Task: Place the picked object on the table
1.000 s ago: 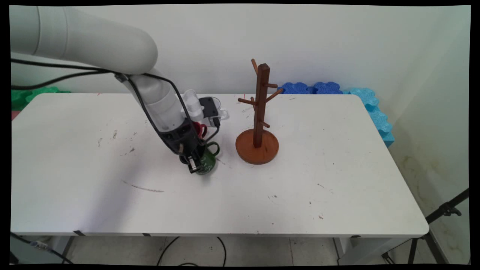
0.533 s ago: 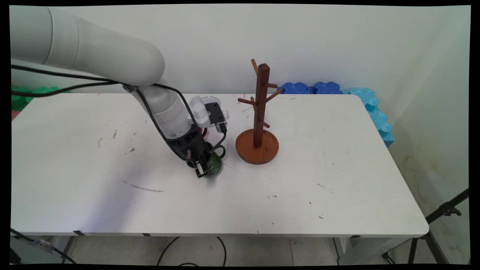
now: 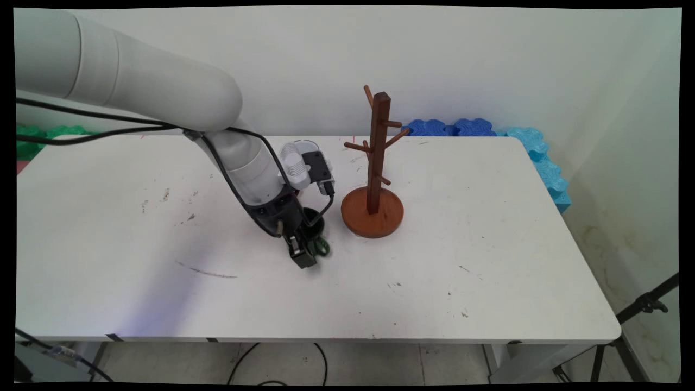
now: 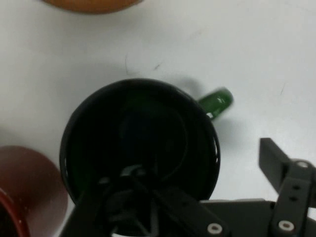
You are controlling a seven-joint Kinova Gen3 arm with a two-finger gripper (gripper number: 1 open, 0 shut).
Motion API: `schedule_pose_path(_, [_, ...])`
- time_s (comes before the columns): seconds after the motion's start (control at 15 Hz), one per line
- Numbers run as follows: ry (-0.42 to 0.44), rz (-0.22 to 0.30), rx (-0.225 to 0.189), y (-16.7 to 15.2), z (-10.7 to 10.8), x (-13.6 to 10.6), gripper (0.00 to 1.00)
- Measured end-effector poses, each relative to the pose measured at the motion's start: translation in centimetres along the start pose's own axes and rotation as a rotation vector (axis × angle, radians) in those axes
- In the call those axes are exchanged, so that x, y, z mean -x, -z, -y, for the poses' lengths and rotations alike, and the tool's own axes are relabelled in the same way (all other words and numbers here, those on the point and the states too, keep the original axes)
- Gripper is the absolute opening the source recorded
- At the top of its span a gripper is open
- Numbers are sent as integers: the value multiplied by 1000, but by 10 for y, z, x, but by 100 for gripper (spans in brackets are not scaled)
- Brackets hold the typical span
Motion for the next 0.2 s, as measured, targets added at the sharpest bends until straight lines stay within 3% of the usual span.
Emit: schedule_pose_path(0.2, [5,-22,6,2,-1,-2,100])
